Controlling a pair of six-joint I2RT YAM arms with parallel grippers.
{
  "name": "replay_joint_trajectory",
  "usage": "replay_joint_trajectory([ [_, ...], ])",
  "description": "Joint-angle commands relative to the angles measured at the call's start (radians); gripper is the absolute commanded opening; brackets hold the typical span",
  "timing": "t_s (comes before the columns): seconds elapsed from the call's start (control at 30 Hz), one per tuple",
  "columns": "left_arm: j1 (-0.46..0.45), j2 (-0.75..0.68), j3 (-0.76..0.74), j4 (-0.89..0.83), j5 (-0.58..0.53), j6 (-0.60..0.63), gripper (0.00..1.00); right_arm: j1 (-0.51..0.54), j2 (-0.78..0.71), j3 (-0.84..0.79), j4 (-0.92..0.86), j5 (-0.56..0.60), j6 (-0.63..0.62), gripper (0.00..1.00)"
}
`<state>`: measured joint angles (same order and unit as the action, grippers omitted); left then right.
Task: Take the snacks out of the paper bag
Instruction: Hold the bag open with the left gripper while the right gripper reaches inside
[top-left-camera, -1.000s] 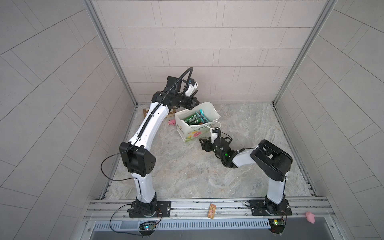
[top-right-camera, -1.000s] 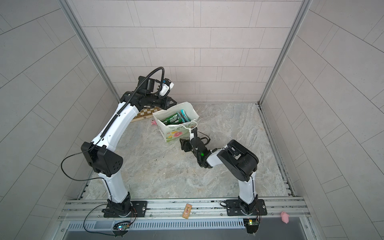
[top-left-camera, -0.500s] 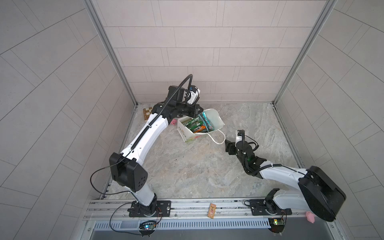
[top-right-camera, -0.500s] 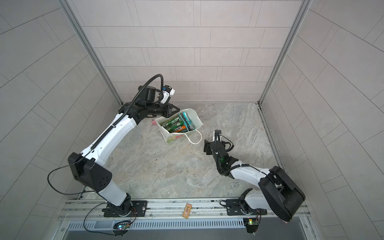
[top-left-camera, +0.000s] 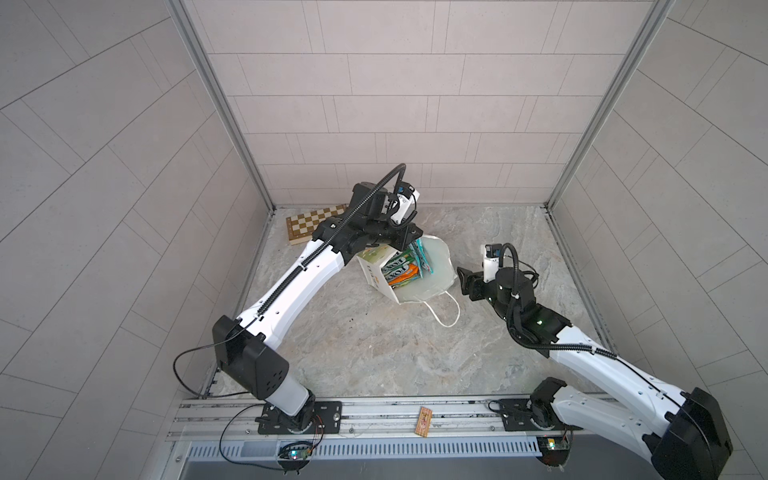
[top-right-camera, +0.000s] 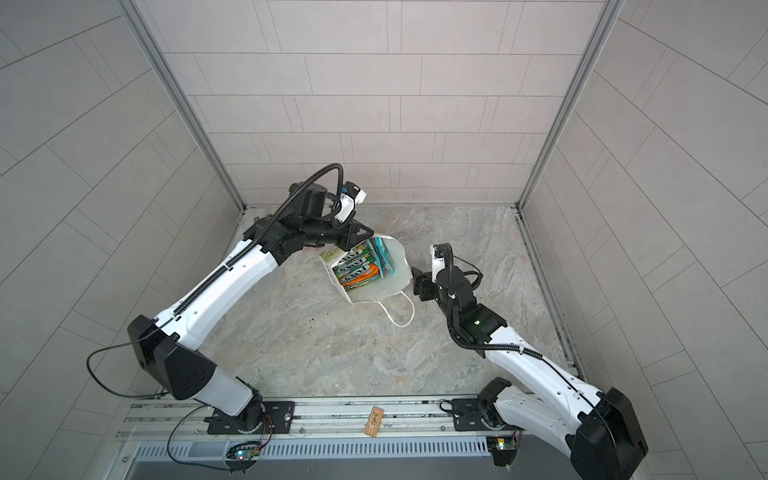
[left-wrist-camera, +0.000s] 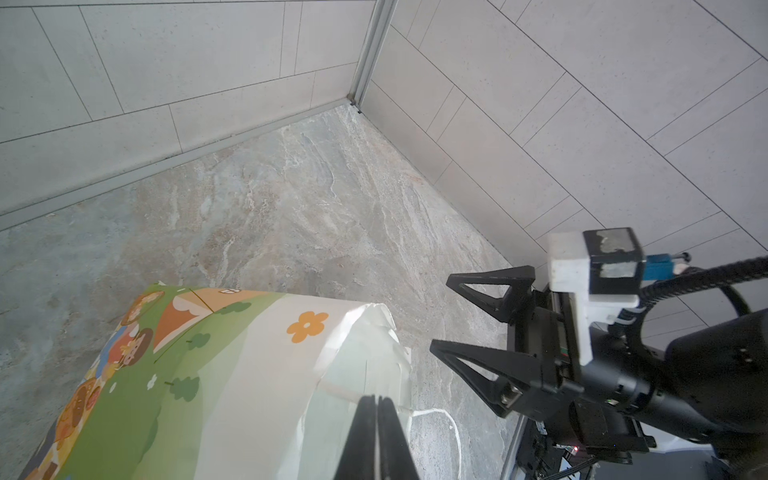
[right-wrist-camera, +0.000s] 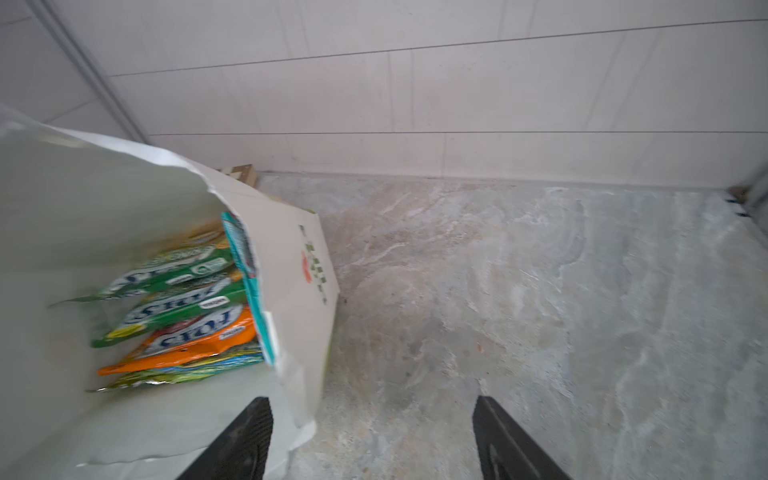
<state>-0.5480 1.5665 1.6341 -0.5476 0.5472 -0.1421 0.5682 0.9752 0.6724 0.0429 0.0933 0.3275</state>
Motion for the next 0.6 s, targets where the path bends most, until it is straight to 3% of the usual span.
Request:
replay_joint_trajectory([
  [0.0, -0.012, -0.036, -0.013, 0.034, -0.002, -0.017, 0.00, 0.017, 0.014, 0.063, -0.053, -0.237, -0.035, 0.75],
  [0.17, -0.017, -0.041, -0.023, 0.040, -0.005, -0.031, 0.00, 0.078, 0.105, 0.146, -0.075, -0.322, -0.074, 0.72],
  [0.37, -0.017, -0.059, -0.037, 0.056, -0.019, -0.051, 0.00, 0.115, 0.237, 0.223, -0.077, -0.334, -0.093, 0.57],
  [0.57, -0.018, -0.091, -0.077, 0.103, -0.056, -0.085, 0.00, 0.119, 0.348, 0.254, -0.058, -0.303, -0.112, 0.52],
])
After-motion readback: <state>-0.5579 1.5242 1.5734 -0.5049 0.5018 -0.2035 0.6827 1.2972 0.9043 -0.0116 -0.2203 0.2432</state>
